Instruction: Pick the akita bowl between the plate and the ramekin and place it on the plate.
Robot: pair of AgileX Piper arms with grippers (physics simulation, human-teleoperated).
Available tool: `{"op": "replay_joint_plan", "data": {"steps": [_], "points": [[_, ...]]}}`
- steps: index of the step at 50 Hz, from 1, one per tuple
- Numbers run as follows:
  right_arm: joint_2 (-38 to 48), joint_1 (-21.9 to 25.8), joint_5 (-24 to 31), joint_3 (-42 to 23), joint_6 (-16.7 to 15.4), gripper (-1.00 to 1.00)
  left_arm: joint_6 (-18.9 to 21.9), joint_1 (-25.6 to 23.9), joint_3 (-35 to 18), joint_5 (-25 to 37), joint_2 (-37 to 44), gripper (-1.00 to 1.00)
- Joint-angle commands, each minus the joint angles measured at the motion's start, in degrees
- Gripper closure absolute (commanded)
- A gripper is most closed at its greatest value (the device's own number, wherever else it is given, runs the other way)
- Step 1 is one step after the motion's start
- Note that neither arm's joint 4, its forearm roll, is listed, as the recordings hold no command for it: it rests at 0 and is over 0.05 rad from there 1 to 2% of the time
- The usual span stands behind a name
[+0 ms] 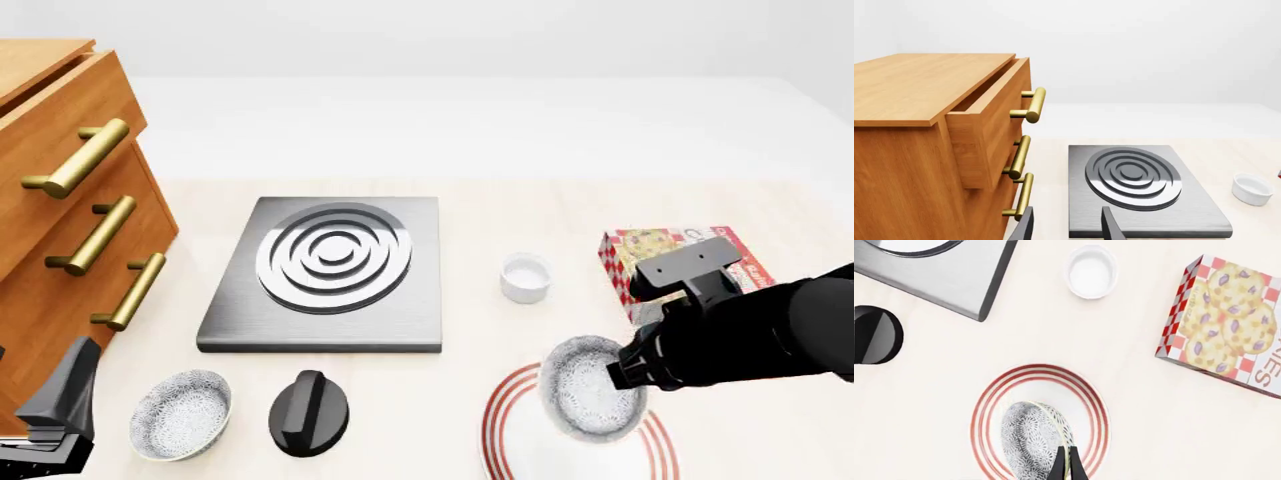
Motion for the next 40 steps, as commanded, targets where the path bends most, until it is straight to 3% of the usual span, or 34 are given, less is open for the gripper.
{"op": "replay_joint_plan", "data": {"steps": [1,8,12,14,17,28,29,32,35,36,40], "points": [[1.6,1.7,-3.5,3.5,1.1,1.0,0.0,0.0,0.0,0.0,0.0,-1.0],[5.2,1.3,-8.3,6.4,0.5,1.0,0.0,0.0,0.0,0.0,0.0,-1.0],[5.7,0.9,-8.8,6.6,0.8,1.0,0.0,0.0,0.0,0.0,0.0,-1.0],[6.8,2.8,-9.0,6.4,2.9,1.0,0.0,0.0,0.0,0.0,0.0,-1.0],[6.5,1.7,-9.5,7.3,1.2,1.0,0.0,0.0,0.0,0.0,0.0,-1.0],[7.3,2.6,-9.9,7.4,1.2,1.0,0.0,0.0,0.0,0.0,0.0,-1.0],[6.4,2.0,-9.5,7.5,-0.5,-1.0,0.0,0.0,0.0,0.0,0.0,-1.0],[4.0,0.3,-7.3,6.6,-2.0,-1.0,0.0,0.0,0.0,0.0,0.0,-1.0],[-2.2,-5.1,-3.8,5.8,-8.8,-1.0,0.0,0.0,0.0,0.0,0.0,-1.0],[-1.6,-4.0,-3.0,4.8,-7.0,-1.0,0.0,0.0,0.0,0.0,0.0,-1.0],[-4.4,-4.9,1.9,0.2,-7.2,-1.0,0.0,0.0,0.0,0.0,0.0,-1.0]]}}
